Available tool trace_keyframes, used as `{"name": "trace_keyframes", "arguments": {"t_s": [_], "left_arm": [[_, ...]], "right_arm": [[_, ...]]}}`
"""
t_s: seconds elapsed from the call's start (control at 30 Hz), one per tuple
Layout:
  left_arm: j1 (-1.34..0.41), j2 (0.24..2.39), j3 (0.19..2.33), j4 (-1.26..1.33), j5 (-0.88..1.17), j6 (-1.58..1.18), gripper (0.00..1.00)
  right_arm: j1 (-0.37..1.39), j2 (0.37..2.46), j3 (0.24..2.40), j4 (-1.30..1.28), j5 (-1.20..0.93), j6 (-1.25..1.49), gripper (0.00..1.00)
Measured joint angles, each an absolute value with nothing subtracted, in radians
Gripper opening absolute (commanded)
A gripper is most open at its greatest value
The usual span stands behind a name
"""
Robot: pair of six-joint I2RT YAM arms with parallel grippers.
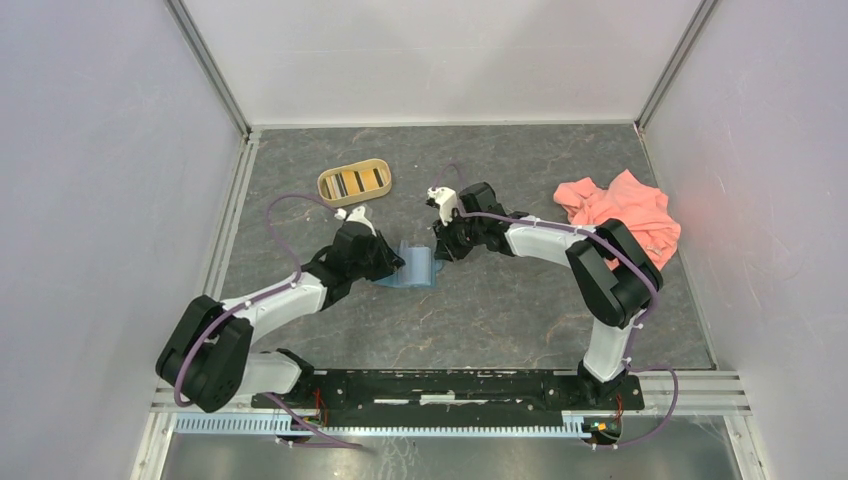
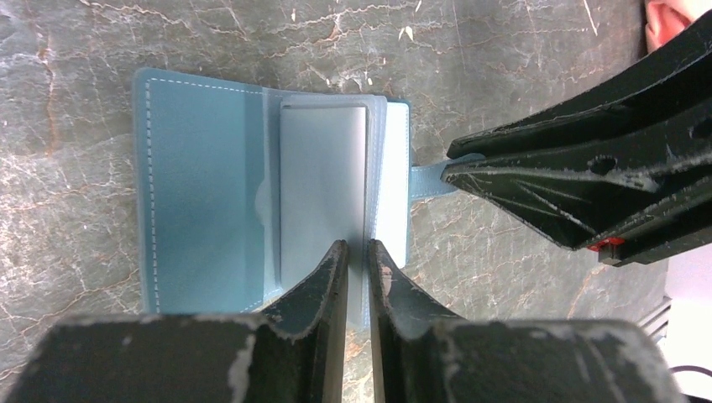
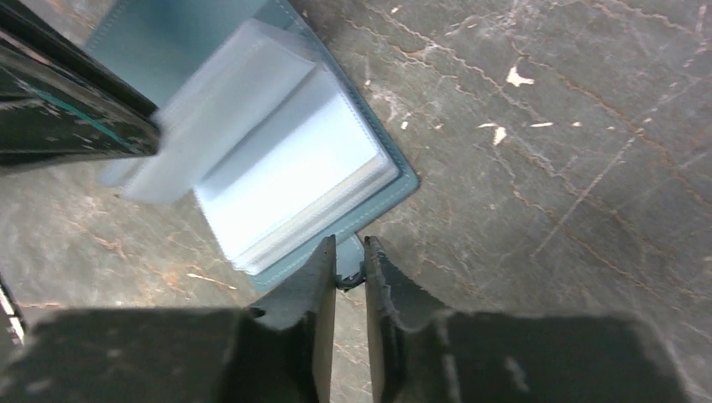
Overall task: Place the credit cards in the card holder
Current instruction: Open the card holder at the center of the board.
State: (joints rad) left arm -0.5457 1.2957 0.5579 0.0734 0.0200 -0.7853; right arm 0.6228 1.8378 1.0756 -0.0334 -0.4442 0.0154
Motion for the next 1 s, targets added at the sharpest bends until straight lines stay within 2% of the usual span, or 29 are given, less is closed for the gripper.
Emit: {"name": "trace_keyframes", "arguments": {"t_s": [0.1, 0.33, 0.5, 0.73, 0.77, 0.87, 1.0], "left_arm": [[-0.525, 1.282, 0.537, 0.089, 0.045, -0.789, 0.2], [-0.477, 1.253, 0.499, 0.102, 0.084, -0.791, 0.21], [-0.46, 1.249, 0.461, 0.091, 0.089, -0.791, 0.24], [-0.459, 1.309, 0.447, 0.116, 0.136, -0.793, 0.39], [-0.459, 1.321, 0.447, 0.123, 0.144, -0.793, 0.4], [-0.459, 1.346, 0.447, 0.139, 0.173, -0.793, 0.44], [-0.459, 1.34, 0.447, 0.145, 0.198, -0.792, 0.54]], "right_arm": [[0.623, 1.837, 1.074, -0.036, -0.415, 0.004, 0.0], [0.623, 1.811, 1.038, -0.041, -0.358, -0.042, 0.0], [0.618, 1.706, 0.969, -0.047, -0.314, -0.087, 0.0], [0.604, 1.58, 0.876, -0.046, -0.302, -0.16, 0.0], [0.601, 1.579, 0.869, -0.047, -0.302, -0.167, 0.01], [0.594, 1.581, 0.86, -0.066, -0.311, -0.191, 0.13], [0.582, 1.581, 0.86, -0.072, -0.327, -0.22, 0.27]]}}
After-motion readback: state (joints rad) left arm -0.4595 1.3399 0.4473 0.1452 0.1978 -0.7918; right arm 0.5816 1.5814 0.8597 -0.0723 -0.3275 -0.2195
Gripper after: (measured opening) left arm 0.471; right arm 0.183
